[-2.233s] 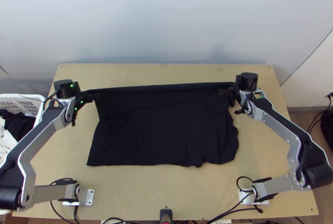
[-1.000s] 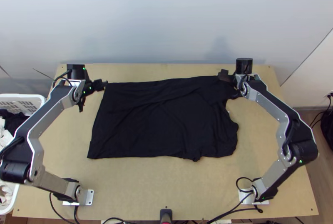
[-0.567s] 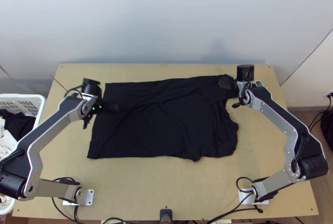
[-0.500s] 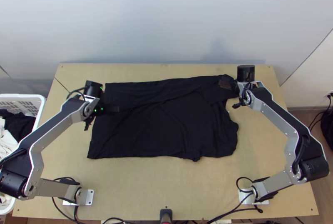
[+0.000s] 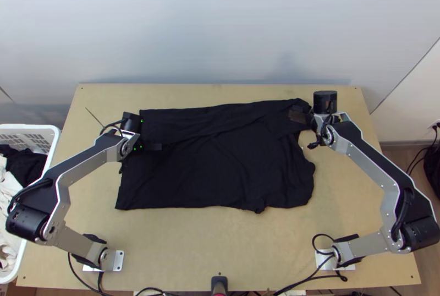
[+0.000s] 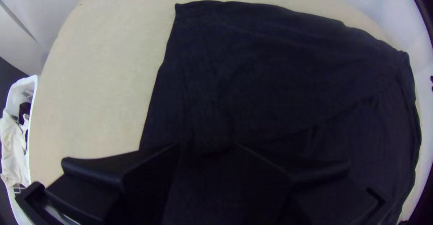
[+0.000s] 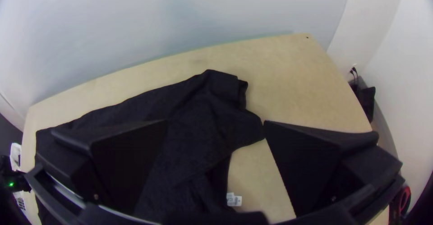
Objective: Fold the t-shirt
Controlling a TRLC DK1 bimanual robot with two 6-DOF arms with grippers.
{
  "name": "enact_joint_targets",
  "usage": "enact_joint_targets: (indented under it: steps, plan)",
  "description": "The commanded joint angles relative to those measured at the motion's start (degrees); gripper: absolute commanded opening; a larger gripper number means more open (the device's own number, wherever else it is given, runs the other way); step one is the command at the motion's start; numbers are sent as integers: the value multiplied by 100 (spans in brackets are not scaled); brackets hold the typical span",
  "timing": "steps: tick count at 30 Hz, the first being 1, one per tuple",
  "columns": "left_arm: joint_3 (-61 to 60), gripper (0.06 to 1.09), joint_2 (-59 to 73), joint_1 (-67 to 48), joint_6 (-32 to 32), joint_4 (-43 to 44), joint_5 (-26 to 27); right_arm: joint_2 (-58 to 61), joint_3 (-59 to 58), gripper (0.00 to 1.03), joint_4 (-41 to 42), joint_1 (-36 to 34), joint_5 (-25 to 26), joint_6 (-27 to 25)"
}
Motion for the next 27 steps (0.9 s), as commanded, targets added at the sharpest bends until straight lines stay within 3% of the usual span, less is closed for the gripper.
enact_joint_targets:
  steps: [1, 4, 7, 9, 12, 17, 22, 27]
  plan:
    - [1, 61, 328, 49, 16, 260, -52, -56, -75, 98, 24, 79, 2, -21]
    - [-8, 26, 354, 75, 95, 594, -44, 14, -57, 98, 50, 131, -7, -91]
    - [44, 23, 398, 66, 104, 620, -52, 58, -22, 98, 68, 184, -33, -100]
    - [44, 9, 398, 58, 113, 673, -52, 111, -4, 98, 68, 211, -94, -100]
    - [80, 10, 372, 58, 113, 690, -52, 234, 13, 91, 50, 272, -297, -109]
    - [141, 10, 372, 93, 86, 690, -52, 594, 66, 91, -91, 492, -578, -100]
    - [159, 10, 390, 93, 69, 690, -52, 1130, 523, 91, -961, 641, -912, -100]
    - [168, 10, 416, 101, 69, 690, -52, 1350, 620, 91, -1057, 826, -912, -117]
